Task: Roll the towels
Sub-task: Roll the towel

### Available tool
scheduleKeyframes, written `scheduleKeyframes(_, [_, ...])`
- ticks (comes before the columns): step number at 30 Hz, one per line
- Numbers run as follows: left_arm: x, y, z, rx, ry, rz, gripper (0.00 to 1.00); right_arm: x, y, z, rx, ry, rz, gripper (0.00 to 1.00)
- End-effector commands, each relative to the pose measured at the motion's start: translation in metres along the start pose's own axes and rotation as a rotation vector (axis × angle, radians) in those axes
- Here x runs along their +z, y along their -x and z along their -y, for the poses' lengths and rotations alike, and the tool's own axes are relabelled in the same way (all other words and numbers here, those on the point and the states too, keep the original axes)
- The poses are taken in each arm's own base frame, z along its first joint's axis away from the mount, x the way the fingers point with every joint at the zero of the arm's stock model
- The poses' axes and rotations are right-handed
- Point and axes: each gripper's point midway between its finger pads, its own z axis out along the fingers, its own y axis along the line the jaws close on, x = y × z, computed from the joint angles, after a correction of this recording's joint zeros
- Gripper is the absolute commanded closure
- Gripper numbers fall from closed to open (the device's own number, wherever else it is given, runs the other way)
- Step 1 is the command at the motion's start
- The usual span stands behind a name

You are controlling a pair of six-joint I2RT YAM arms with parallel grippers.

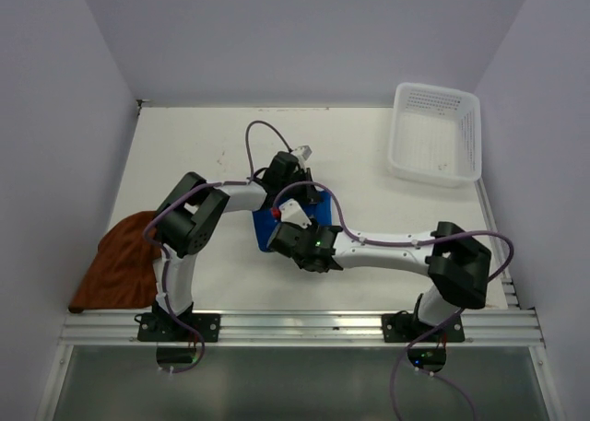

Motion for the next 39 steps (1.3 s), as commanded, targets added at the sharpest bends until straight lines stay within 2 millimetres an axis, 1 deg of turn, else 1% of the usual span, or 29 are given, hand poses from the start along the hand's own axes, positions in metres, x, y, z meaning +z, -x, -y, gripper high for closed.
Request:
scheduleKeyframes(1, [0.004, -0.019, -0.064, 0.028, 0.202, -0.003, 1.0, -0.016, 0.009, -0.002, 0.169, 0.129, 0.031, 0.46])
scheduleKeyframes(2, [0.003, -0.02, -0.064, 0.028, 0.201, 0.0, 1.0, -0.023, 0.016, 0.004, 0.221, 0.149, 0.056, 0.47])
scheduleKeyframes(3, [0.003, -0.021, -0.064, 0.025, 0.2, 0.001, 1.0, -0.027, 0.018, 0.007, 0.249, 0.162, 0.067, 0.48])
scheduleKeyframes(5, [0.002, -0.021, -0.063, 0.025, 0.197, 0.003, 1.0, -0.028, 0.016, 0.011, 0.322, 0.206, 0.07, 0.53])
scheduleKeyframes(6, [0.001, -0.022, -0.064, 0.025, 0.199, 0.003, 1.0, -0.032, 0.025, 0.024, 0.394, 0.228, 0.097, 0.55])
scheduleKeyframes(7, [0.001, -0.021, -0.064, 0.025, 0.198, 0.005, 1.0, -0.028, 0.023, 0.026, 0.437, 0.254, 0.107, 0.58])
scheduleKeyframes(8, [0.0, -0.022, -0.064, 0.025, 0.199, 0.004, 1.0, -0.028, 0.026, 0.03, 0.498, 0.278, 0.117, 0.6])
scheduleKeyframes(9, [0.0, -0.023, -0.064, 0.025, 0.199, 0.004, 1.0, -0.029, 0.032, 0.04, 0.566, 0.322, 0.124, 0.62])
scheduleKeyframes(10, [-0.001, -0.022, -0.063, 0.026, 0.195, 0.009, 1.0, -0.024, 0.033, 0.043, 0.608, 0.349, 0.141, 0.62])
scheduleKeyframes(11, [-0.002, -0.023, -0.064, 0.026, 0.197, 0.009, 1.0, -0.021, 0.034, 0.045, 0.652, 0.371, 0.135, 0.62])
scheduleKeyframes(12, [-0.002, -0.024, -0.063, 0.026, 0.195, 0.01, 1.0, -0.016, 0.035, 0.054, 0.698, 0.385, 0.124, 0.62])
scheduleKeyframes(14, [-0.003, -0.026, -0.064, 0.023, 0.194, 0.007, 1.0, -0.01, 0.037, 0.059, 0.759, 0.404, 0.116, 0.59])
scheduleKeyframes(15, [-0.003, -0.026, -0.063, 0.021, 0.192, 0.007, 1.0, -0.005, 0.037, 0.065, 0.802, 0.42, 0.104, 0.57])
scheduleKeyframes(16, [-0.004, -0.026, -0.063, 0.022, 0.191, 0.008, 1.0, -0.001, 0.037, 0.066, 0.835, 0.438, 0.112, 0.54])
scheduleKeyframes(18, [-0.004, -0.026, -0.063, 0.019, 0.189, 0.011, 1.0, 0.008, 0.039, 0.074, 0.92, 0.464, 0.114, 0.52])
scheduleKeyframes(19, [-0.005, -0.026, -0.063, 0.018, 0.191, 0.012, 1.0, 0.01, 0.041, 0.071, 0.937, 0.506, 0.115, 0.5])
scheduleKeyframes(20, [-0.005, -0.026, -0.063, 0.018, 0.19, 0.013, 1.0, 0.017, 0.037, 0.069, 0.955, 0.511, 0.09, 0.5])
scheduleKeyframes(21, [-0.006, -0.026, -0.063, 0.019, 0.191, 0.014, 1.0, 0.022, 0.034, 0.073, 0.968, 0.505, 0.077, 0.5])
scheduleKeyframes(22, [-0.006, -0.026, -0.064, 0.02, 0.192, 0.015, 1.0, 0.023, 0.039, 0.071, 0.972, 0.525, 0.091, 0.49])
scheduleKeyframes(24, [-0.006, -0.027, -0.065, 0.025, 0.197, 0.013, 1.0, 0.033, 0.034, 0.069, 0.984, 0.53, 0.067, 0.49])
scheduleKeyframes(26, [-0.006, -0.028, -0.066, 0.025, 0.199, 0.012, 1.0, 0.038, 0.034, 0.066, 1.005, 0.561, 0.063, 0.49])
scheduleKeyframes(27, [-0.006, -0.028, -0.066, 0.025, 0.199, 0.012, 1.0, 0.045, 0.029, 0.064, 1.009, 0.56, 0.041, 0.49])
scheduleKeyframes(32, [-0.007, -0.029, -0.066, 0.029, 0.197, 0.01, 1.0, 0.056, 0.024, 0.063, 1.015, 0.558, 0.043, 0.48])
scheduleKeyframes(34, [-0.008, -0.028, -0.064, 0.033, 0.193, 0.012, 1.0, 0.062, 0.016, 0.063, 1.002, 0.528, 0.022, 0.48])
scheduleKeyframes(36, [-0.009, -0.026, -0.063, 0.035, 0.193, 0.015, 1.0, 0.067, 0.009, 0.067, 0.976, 0.491, 0.018, 0.5])
scheduleKeyframes(37, [-0.01, -0.026, -0.062, 0.036, 0.189, 0.015, 1.0, 0.071, 0.003, 0.066, 0.964, 0.48, 0.003, 0.53])
scheduleKeyframes(39, [-0.011, -0.025, -0.061, 0.038, 0.186, 0.016, 1.0, 0.075, -0.001, 0.066, 0.936, 0.47, -0.001, 0.59])
